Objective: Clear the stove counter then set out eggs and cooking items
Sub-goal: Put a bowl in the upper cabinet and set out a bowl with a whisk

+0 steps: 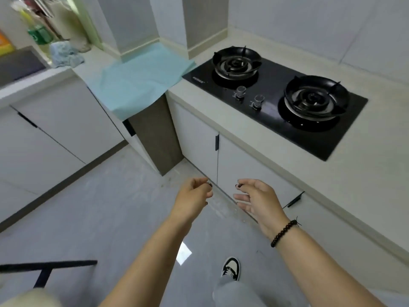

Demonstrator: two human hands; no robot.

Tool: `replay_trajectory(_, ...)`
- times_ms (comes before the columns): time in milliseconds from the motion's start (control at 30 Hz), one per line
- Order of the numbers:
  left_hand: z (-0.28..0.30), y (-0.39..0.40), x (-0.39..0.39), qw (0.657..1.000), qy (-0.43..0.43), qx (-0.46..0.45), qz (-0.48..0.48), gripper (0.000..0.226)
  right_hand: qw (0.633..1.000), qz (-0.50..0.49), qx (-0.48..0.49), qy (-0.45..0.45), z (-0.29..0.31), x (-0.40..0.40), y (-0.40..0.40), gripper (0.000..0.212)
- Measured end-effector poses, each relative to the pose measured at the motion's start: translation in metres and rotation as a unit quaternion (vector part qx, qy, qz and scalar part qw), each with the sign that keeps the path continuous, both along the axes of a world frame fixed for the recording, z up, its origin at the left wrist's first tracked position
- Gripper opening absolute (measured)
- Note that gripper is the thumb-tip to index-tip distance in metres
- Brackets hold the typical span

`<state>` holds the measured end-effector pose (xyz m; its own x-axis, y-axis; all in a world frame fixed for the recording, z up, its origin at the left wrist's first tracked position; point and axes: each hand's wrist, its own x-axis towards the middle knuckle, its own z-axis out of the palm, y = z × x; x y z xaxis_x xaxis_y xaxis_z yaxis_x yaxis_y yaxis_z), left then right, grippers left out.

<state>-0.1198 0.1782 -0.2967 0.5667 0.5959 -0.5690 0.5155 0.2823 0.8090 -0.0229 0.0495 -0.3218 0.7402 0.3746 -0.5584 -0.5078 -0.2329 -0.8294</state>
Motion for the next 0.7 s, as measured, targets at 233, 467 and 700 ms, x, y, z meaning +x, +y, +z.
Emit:
replay_trajectory(233,-0.018,-0.026,0.101,0.994,0.027,-0.025,-0.099,0.02,0.993,-0.117,-0.026,0.013,-0.013,0.068,-0.054,0.015)
replay_trajectory(467,-0.031,-0.055,0.137,0.981,0.046,-0.039,-0.184,0.019,0.973,-0.226,-0.046,0.023,-0.021,0.083,-0.103,0.017)
replay_trajectory(700,-0.021,-0.065,0.136,0.969,0.031,-0.031,-0.241,0.019,0.958,-0.285,-0.038,0.007,-0.011,0.059,-0.115,0.014)
